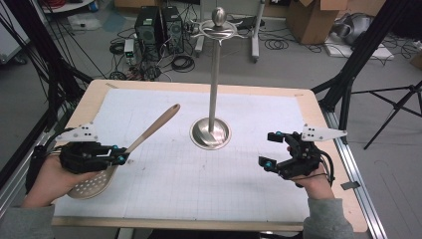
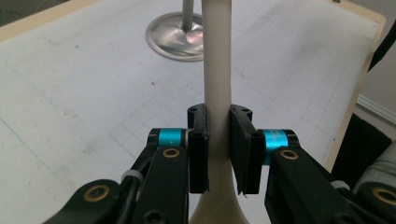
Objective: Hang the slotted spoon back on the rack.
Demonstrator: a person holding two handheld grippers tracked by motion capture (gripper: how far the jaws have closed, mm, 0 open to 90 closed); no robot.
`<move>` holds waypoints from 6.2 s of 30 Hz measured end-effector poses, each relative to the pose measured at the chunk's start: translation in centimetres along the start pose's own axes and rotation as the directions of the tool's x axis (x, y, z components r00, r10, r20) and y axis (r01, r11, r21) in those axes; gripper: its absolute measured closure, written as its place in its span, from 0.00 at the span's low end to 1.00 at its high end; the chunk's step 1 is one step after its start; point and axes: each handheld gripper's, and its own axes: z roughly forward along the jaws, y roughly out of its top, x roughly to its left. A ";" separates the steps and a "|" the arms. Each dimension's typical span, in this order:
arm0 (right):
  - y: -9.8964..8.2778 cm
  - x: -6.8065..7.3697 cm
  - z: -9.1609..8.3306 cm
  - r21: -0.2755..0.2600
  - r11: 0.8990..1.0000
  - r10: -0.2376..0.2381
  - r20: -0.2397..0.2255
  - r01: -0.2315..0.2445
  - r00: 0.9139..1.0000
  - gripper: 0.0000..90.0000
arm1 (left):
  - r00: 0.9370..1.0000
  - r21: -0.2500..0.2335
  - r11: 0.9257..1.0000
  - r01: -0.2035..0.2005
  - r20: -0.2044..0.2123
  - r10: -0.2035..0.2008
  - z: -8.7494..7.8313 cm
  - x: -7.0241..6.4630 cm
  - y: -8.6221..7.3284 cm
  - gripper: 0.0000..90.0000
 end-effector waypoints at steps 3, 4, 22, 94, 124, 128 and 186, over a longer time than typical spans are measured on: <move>0.0 -0.1 -0.1 -0.003 1.000 -0.002 0.002 0.002 1.000 0.02 | 1.000 -0.002 1.000 -0.013 -0.003 0.013 -0.3 -0.1 1.0 0.86; 0.0 0.0 -0.1 -0.006 1.000 0.004 0.002 -0.004 1.000 0.02 | 1.000 -0.002 1.000 -0.019 -0.009 0.019 -0.4 0.0 1.3 0.86; 0.0 -0.1 -0.4 -0.016 1.000 0.006 0.000 -0.006 1.000 0.02 | 0.997 -0.015 0.999 -0.040 -0.063 0.039 -1.4 0.2 5.2 0.87; 0.1 0.0 -0.6 -0.041 0.999 -0.002 -0.013 0.001 1.000 0.02 | 0.998 -0.136 0.989 -0.057 -0.014 0.056 -3.7 1.4 13.8 0.87; 0.1 0.0 -0.7 -0.034 0.999 0.001 -0.002 -0.001 1.000 0.02 | 0.998 -0.135 0.989 -0.067 0.002 0.068 -2.4 1.3 13.9 0.87; 0.1 0.1 -0.6 -0.024 1.000 -0.008 0.004 0.008 1.000 0.02 | 0.998 -0.139 0.988 -0.061 0.009 0.063 -2.1 1.3 13.9 0.87; 0.5 0.1 -1.1 -0.040 0.999 -0.013 0.005 0.014 1.000 0.02 | 0.999 -0.046 0.998 -0.041 -0.017 0.041 6.0 0.0 14.3 0.87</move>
